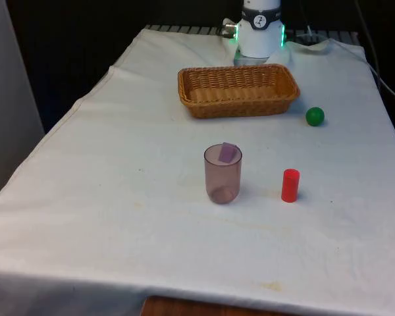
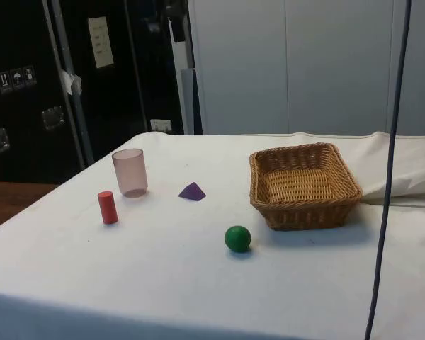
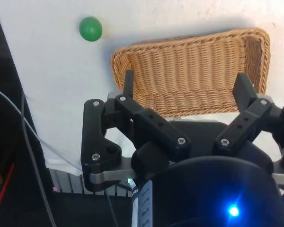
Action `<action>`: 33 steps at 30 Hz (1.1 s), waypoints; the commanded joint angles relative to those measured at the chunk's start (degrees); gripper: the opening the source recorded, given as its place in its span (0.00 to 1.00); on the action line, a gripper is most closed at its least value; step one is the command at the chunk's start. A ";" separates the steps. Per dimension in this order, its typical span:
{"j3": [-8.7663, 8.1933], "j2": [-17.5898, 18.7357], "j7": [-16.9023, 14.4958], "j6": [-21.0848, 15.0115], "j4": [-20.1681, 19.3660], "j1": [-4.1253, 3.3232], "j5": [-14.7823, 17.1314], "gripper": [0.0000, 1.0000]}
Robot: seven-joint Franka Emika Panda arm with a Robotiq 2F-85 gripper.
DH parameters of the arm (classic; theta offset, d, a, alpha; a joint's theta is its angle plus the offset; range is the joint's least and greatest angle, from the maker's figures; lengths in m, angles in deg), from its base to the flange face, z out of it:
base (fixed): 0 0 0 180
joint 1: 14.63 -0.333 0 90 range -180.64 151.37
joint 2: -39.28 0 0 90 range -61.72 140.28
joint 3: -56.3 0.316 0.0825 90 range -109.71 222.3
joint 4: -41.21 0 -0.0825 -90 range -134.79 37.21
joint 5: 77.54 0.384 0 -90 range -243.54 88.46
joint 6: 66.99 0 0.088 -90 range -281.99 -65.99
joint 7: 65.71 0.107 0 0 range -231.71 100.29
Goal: Pick up the triangular block and place it into the basket.
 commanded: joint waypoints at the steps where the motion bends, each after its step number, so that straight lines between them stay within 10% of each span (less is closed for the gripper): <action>1: 0.23 0.74 0.34 -0.46 0.40 -0.11 0.11 1.00; 33: 1.43 2.29 0.97 -15.87 -9.74 -0.11 -0.52 1.00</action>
